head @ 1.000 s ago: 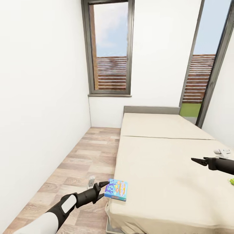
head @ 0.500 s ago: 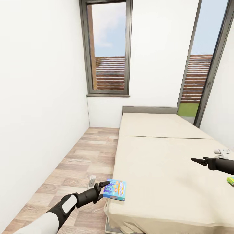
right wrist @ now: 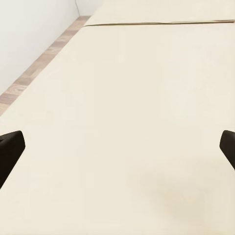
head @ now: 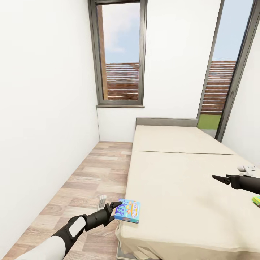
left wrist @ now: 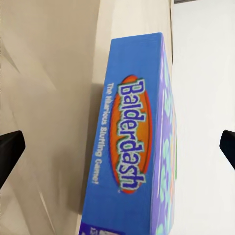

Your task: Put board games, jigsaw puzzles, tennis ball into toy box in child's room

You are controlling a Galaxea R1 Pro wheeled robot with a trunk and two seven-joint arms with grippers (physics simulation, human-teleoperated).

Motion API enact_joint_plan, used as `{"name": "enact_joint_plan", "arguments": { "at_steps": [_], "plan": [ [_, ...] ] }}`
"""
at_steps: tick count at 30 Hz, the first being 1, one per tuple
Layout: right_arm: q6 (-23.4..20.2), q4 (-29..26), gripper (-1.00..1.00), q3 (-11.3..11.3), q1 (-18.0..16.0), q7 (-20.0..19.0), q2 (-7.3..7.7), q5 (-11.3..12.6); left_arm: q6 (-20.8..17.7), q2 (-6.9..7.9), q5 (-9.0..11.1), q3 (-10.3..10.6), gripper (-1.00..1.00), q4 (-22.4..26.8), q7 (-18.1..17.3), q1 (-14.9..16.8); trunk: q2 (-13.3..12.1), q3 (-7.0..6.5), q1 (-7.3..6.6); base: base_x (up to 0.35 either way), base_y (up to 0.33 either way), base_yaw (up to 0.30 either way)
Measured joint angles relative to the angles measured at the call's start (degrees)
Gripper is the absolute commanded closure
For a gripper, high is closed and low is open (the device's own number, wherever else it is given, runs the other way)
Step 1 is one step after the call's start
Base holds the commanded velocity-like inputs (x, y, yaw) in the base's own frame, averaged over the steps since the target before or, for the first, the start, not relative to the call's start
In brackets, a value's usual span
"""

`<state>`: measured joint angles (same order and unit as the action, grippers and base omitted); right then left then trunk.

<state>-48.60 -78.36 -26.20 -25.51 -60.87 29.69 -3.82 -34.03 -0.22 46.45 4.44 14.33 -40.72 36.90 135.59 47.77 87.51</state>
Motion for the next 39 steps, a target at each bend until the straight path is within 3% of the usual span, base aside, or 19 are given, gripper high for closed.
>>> {"name": "enact_joint_plan", "arguments": {
  "at_steps": [8,9,24,26,36,37,39],
  "plan": [
    [0.01,0.00,-1.00,0.00,0.00,0.00,0.03,0.00,0.25,-0.90,-0.01,0.10,-1.00,0.63,-0.05,-0.01,0.00,0.00,0.00,0.000,0.000,0.000],
    [0.00,0.00,-1.00,0.00,0.00,0.00,0.03,0.00,0.26,-0.93,-0.01,0.12,1.00,0.80,-0.06,-0.01,0.00,0.00,0.00,0.000,0.000,0.000],
    [-0.02,-0.01,-1.00,0.00,0.00,0.00,-0.03,0.00,-0.11,-2.11,1.05,0.30,1.00,2.84,-0.18,-0.07,0.00,-0.01,0.00,0.000,0.000,0.000],
    [-0.01,-0.01,-1.00,0.00,0.00,0.00,-0.04,0.00,0.41,-2.23,0.27,0.60,1.00,4.02,-0.05,-0.29,0.00,0.00,0.00,0.000,0.000,0.000],
    [0.00,0.00,-1.00,-0.09,0.00,0.10,-0.06,0.00,0.87,-2.45,0.13,0.76,1.00,5.77,-0.15,-0.63,0.00,0.00,0.00,0.000,0.000,0.000],
    [0.75,0.00,-1.00,-0.09,1.68,-0.09,-0.06,0.03,0.77,-2.39,0.16,0.78,1.00,11.98,0.38,-3.04,0.00,0.00,0.00,0.000,0.000,0.000],
    [0.77,0.00,-1.00,-0.09,1.75,-0.10,-0.06,0.08,0.87,-2.36,-0.14,0.83,1.00,12.29,0.50,-3.16,0.00,0.00,0.00,0.000,0.000,0.000]
  ]
}}
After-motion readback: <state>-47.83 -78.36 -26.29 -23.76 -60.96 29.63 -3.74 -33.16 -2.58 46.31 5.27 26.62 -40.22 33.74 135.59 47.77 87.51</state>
